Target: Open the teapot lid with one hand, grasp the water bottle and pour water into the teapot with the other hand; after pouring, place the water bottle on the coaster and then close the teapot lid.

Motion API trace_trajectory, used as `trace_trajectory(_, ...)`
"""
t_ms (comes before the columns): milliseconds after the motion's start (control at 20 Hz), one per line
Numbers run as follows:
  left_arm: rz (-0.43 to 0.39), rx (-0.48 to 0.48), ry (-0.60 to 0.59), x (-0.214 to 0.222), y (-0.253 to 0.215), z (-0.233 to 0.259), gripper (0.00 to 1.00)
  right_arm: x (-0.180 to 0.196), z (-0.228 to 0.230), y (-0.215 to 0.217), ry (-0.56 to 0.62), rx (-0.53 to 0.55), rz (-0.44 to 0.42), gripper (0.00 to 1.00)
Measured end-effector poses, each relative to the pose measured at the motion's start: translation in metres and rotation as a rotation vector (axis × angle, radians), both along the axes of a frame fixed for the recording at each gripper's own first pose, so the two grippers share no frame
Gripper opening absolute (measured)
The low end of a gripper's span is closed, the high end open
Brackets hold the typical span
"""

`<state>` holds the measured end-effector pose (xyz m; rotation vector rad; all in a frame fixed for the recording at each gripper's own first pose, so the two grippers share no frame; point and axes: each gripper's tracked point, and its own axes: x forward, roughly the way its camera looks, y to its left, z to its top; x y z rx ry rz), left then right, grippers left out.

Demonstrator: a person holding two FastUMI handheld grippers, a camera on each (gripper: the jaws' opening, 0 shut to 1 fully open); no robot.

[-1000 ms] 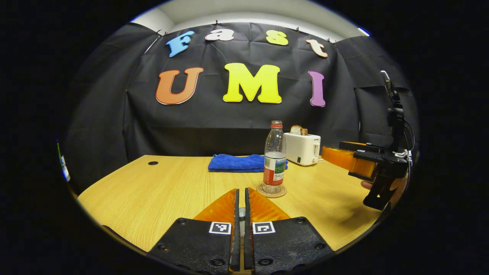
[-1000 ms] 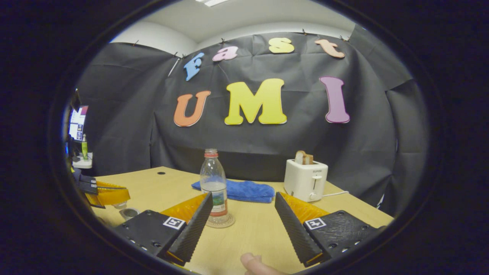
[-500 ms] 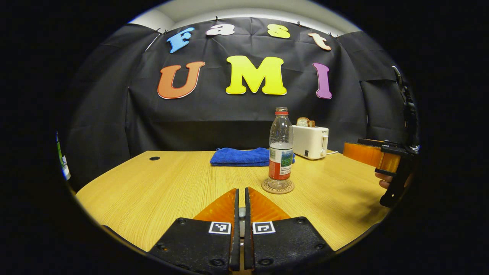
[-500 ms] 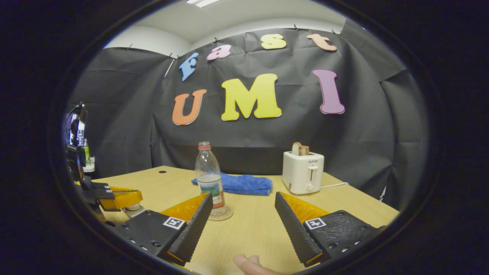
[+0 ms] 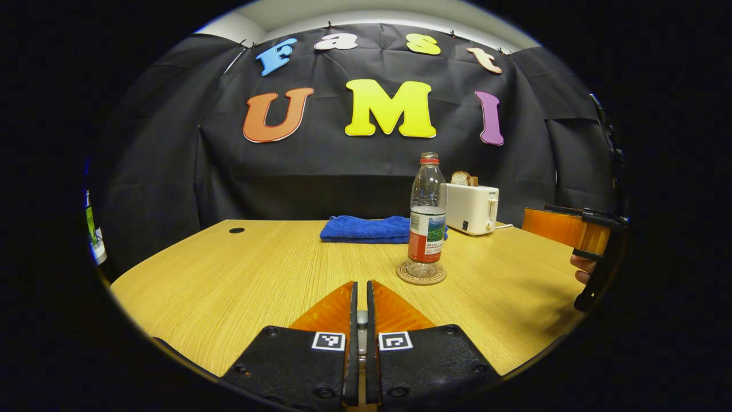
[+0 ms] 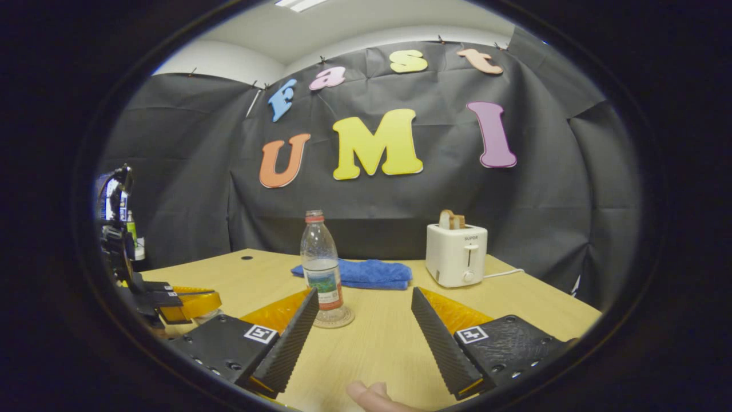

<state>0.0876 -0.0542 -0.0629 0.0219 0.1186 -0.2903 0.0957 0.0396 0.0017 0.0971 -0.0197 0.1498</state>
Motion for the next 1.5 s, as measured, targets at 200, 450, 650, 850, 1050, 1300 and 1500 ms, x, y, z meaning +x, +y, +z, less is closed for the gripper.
trace_trajectory(200,-0.002,-0.022,0.017,-0.001,-0.002,0.001,0.08,-0.02,0.009,-0.003,-0.028,-0.007,-0.014,0.97)
trace_trajectory(450,0.004,-0.054,0.007,-0.005,0.003,0.016,0.21,-0.043,0.018,-0.024,-0.037,-0.007,-0.071,0.98)
trace_trajectory(650,0.004,-0.05,-0.075,-0.02,-0.001,0.061,0.56,-0.064,0.025,-0.048,-0.021,-0.005,-0.133,0.97)
trace_trajectory(850,0.041,-0.016,-0.128,-0.042,-0.004,0.098,0.76,-0.086,0.029,-0.07,0.002,-0.041,-0.181,0.98)
trace_trajectory(1050,0.036,-0.004,-0.083,-0.066,-0.012,0.115,0.83,-0.106,0.039,-0.08,-0.005,-0.069,-0.205,0.98)
trace_trajectory(1300,0.024,-0.056,-0.092,-0.094,-0.006,0.136,0.83,-0.124,0.038,-0.07,-0.01,-0.063,-0.172,0.98)
trace_trajectory(1500,0.039,-0.062,-0.129,-0.102,0.0,0.146,0.84,-0.13,0.043,-0.068,-0.031,-0.122,-0.192,0.97)
